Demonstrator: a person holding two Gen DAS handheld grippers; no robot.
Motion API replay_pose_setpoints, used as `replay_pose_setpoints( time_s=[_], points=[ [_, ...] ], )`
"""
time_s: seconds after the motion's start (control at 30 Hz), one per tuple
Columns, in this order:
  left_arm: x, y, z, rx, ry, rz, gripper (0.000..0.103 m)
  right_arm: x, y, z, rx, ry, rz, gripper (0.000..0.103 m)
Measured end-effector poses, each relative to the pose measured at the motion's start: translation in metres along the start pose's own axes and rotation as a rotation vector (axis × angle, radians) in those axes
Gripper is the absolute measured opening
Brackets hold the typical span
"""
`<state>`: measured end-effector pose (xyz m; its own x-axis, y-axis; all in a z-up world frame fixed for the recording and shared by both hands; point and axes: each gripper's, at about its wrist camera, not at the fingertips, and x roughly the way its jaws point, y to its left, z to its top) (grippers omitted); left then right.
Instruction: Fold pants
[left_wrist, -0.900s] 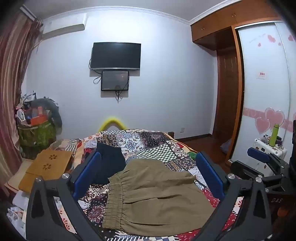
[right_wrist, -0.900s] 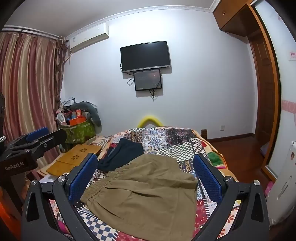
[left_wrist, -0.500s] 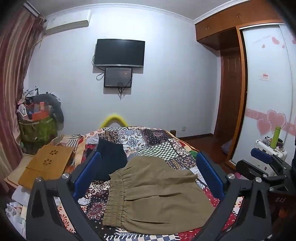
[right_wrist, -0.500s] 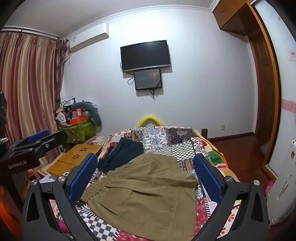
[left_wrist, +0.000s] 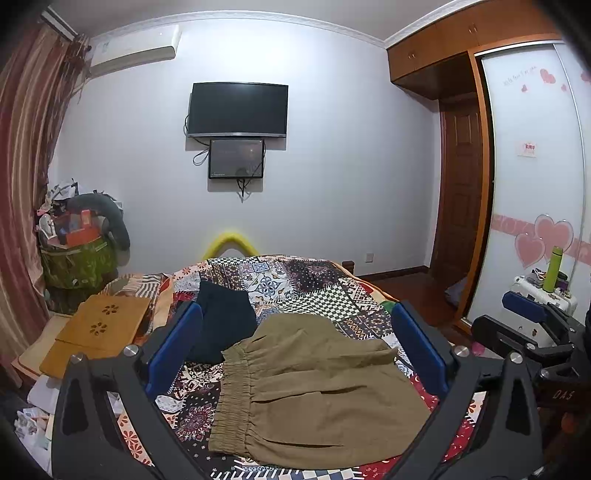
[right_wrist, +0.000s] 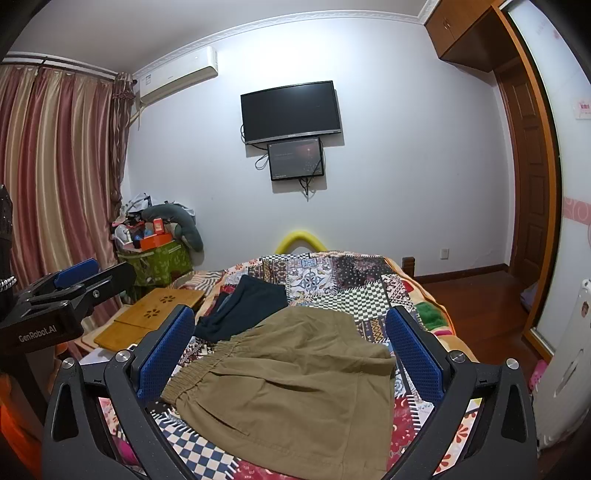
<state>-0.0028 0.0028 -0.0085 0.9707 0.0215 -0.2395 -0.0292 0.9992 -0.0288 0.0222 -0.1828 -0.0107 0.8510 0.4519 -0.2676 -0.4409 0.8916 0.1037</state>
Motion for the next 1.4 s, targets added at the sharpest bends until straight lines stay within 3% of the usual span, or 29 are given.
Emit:
replay_pose_setpoints(
  time_s=[1.4],
  points=[
    [0.0030, 0.0029, 0.0001, -0.005, -0.002, 0.024, 0.103, 0.0020, 0.0011, -0.0007, 0.000, -0.001, -0.001, 0.103]
  ],
)
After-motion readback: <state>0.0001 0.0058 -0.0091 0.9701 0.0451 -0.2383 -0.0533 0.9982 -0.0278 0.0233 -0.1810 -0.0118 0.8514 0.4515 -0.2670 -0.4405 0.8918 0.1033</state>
